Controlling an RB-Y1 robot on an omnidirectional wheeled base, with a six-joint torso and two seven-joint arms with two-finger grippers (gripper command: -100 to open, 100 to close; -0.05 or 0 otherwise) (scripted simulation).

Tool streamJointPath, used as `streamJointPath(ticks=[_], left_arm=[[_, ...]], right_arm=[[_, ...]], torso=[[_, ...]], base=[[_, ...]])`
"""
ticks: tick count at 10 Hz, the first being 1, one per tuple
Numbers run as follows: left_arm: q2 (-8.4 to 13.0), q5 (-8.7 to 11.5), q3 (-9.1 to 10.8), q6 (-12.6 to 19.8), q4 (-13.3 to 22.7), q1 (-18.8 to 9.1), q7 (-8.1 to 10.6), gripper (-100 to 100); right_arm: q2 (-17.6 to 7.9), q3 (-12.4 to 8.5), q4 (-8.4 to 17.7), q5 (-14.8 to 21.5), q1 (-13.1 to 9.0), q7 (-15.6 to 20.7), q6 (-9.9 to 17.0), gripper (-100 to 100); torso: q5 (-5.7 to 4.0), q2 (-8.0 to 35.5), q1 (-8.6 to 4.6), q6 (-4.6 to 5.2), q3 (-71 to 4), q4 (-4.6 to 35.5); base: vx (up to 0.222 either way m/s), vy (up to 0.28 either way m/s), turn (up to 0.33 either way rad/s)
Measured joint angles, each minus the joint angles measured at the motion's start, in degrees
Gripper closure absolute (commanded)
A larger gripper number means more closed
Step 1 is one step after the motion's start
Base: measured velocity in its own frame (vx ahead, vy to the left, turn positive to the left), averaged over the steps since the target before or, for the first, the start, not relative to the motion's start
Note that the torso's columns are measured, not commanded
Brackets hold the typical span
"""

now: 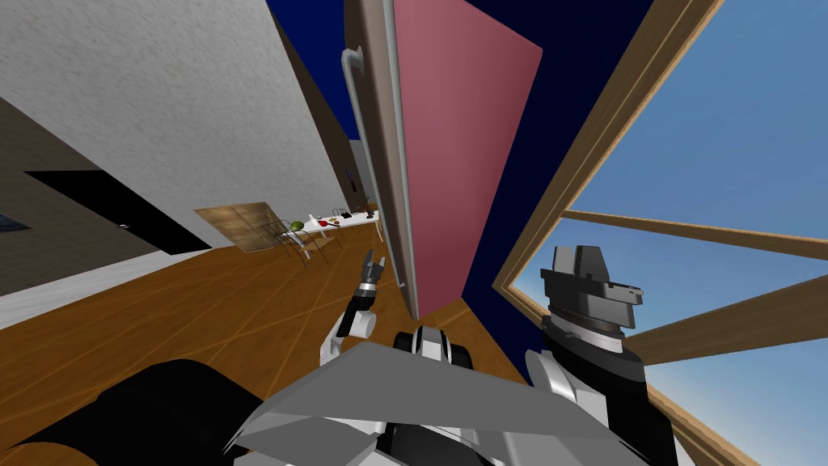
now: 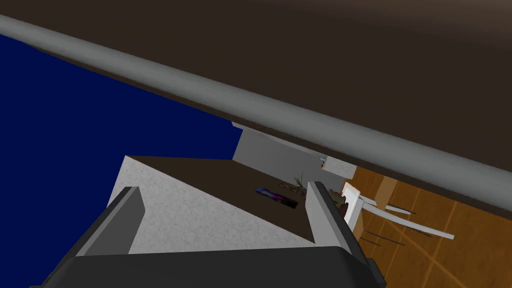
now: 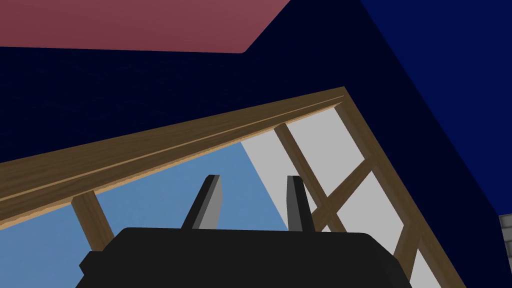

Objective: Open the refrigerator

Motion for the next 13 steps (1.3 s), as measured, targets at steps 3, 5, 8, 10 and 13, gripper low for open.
streamJointPath(ticks=[3, 5, 8, 10, 13], left_arm=[[-2.26, 0.85, -0.26, 0.17, 3.34, -0.88, 0.68, -100], [-5.24, 1.44, -0.07, -0.11, 5.37, -1.67, 1.16, -100], [-10.41, 2.0, 0.21, 0.11, 6.51, -2.11, 1.49, -100], [-12.01, 2.13, 0.4, 0.11, 6.2, -1.84, 1.54, -100], [-12.42, 2.46, 0.62, 3.15, 3.51, -0.44, 1.22, -100]], right_arm=[[0.0, 0.0, 0.0, 0.0, 0.0, 0.0, 0.0, 0], [0.0, 0.0, 0.01, 0.0, -0.01, 0.0, 0.0, 0], [0.0, 0.0, 0.0, 0.0, -0.01, 0.0, 0.0, 0], [0.0, 0.0, 0.0, 0.0, -0.01, 0.0, 0.0, 0], [-0.01, 0.0, 0.0, 0.0, -0.01, 0.0, 0.0, 0]], torso=[[0.01, 0.05, 0.03, -0.01, 0.04, 0.02], [0.08, -0.49, -0.08, 0.37, -0.27, -0.24], [0.08, -1.03, -0.4, 0.72, -0.58, -0.45], [0.05, -0.91, -0.32, 0.58, -0.53, -0.38], [-0.12, -1.09, 0.3, 0.37, -0.69, 0.12]], base=[[0.063, -0.04, 0.013], [0.031, -0.027, 0.013], [0.024, -0.012, 0.015], [-0.004, 0.007, 0.048], [0.017, 0.013, 0.027]])
